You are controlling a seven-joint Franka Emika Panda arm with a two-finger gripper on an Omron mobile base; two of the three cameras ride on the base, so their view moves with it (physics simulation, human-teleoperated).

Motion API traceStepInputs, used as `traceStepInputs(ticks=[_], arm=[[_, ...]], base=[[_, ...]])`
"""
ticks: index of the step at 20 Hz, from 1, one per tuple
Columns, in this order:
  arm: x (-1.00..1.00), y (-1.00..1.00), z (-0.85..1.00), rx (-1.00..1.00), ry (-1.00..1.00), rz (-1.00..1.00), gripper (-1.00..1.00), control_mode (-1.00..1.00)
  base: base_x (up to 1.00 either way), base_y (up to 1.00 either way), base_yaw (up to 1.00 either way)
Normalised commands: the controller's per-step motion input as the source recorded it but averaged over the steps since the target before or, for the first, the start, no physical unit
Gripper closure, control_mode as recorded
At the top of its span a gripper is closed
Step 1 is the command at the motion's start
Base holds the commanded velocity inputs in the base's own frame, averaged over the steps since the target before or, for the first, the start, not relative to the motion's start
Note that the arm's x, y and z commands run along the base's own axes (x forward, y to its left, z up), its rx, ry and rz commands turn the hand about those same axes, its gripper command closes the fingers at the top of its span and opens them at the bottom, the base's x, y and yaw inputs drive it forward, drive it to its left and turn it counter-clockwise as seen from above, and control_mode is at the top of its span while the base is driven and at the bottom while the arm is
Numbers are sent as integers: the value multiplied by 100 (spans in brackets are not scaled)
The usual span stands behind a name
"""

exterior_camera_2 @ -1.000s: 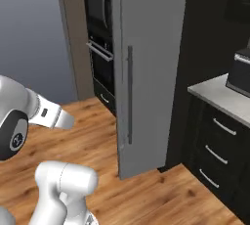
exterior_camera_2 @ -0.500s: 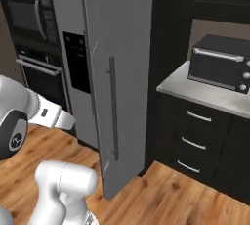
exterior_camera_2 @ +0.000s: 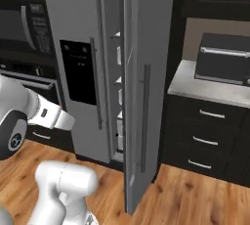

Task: Place the cold items (potato and tomato) from the fridge in one tupperware on the dining counter. Place the warm items (hot dog and kebab skewer) in the stove area in another tupperware.

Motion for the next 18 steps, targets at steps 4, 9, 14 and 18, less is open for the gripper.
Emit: traceStepInputs(ticks=[4,9,14,18], arm=[[0,0,0,0,0,0,-100,100],[0,0,0,0,0,0,-100,100],[0,0,0,0,0,0,-100,100],[0,0,0,0,0,0,-100,100]], base=[[16,72,-27],[44,27,0],[81,38,-11],[49,79,-41]])
